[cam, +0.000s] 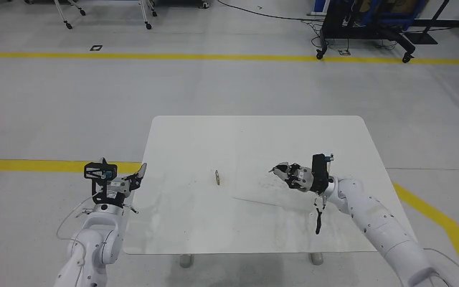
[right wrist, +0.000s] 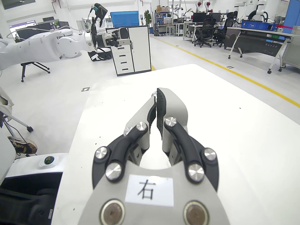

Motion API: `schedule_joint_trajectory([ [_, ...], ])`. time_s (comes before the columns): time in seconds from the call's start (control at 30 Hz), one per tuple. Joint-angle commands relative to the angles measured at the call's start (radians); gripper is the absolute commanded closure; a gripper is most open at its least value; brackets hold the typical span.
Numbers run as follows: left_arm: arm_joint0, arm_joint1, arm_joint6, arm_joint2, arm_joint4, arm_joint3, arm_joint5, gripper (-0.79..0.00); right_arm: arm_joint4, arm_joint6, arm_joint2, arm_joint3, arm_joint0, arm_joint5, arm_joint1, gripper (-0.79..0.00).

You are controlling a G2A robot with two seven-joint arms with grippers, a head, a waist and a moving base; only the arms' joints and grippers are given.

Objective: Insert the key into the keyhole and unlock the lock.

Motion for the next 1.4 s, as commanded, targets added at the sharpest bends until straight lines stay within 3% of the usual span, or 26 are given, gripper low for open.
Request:
schedule_joint_trajectory([
  [0.0, 0.0, 0.0, 0.002, 0.001, -0.007, -0.001, -0.004, -0.785, 0.0, 0.0, 0.0, 0.0, 0.0, 0.0, 0.0, 0.0],
  [0.03, 0.0, -0.002, 0.02, 0.004, -0.065, -0.006, -0.047, -0.785, 0.0, 0.0, 0.0, 0.0, 0.0, 0.0, 0.0, 0.0],
  [0.13, -0.008, -0.003, 0.073, -0.011, -0.352, 0.023, -0.301, -0.785, 0.072, 0.0, -0.03, -0.033, -0.014, 0.0, -0.004, 0.0],
  [0.23, -0.05, -0.003, 0.054, 0.021, -0.545, 0.066, -0.53, -0.785, 0.195, 0.0, -0.083, -0.047, -0.011, 0.0, -0.011, 0.0],
  [0.33, -0.133, -0.005, -0.046, 0.108, -0.794, 0.133, -0.749, -0.785, 0.34, 0.0, -0.134, -0.028, 0.002, 0.0, -0.013, 0.0],
  [0.4, -0.21, -0.006, -0.174, 0.199, -0.997, 0.179, -0.861, -0.785, 0.423, 0.0, -0.16, -0.029, 0.008, 0.0, -0.008, 0.0],
  [0.47, -0.296, -0.004, -0.343, 0.283, -1.14, 0.214, -0.873, -0.785, 0.489, 0.0, -0.176, -0.037, 0.008, 0.0, 0.003, 0.0],
  [0.87, -0.296, -0.004, -0.343, 0.283, -1.14, 0.214, -0.873, -0.785, 0.53, 0.0, -0.187, -0.06, 0.002, 0.0, 0.017, 0.0],
  [0.93, -0.283, -0.008, -0.357, 0.333, -1.237, 0.197, -0.91, -0.785, 0.53, 0.0, -0.187, -0.06, 0.002, 0.0, 0.017, 0.0],
  [1.03, -0.332, -0.004, -0.492, 0.408, -1.431, 0.255, -0.943, -0.785, 0.648, 0.182, -0.208, -0.046, 0.014, 0.06, 0.0, 0.0],
  [1.13, -0.403, -0.008, -0.588, 0.47, -1.464, 0.326, -0.95, -0.785, 0.816, 0.318, -0.241, -0.035, 0.045, 0.0, -0.024, 0.0],
  [1.37, -0.57, -0.042, -0.685, 0.626, -1.506, 0.481, -1.012, -0.785, 1.181, 0.575, -0.323, -0.08, 0.088, 0.0, -0.057, 0.0],
])
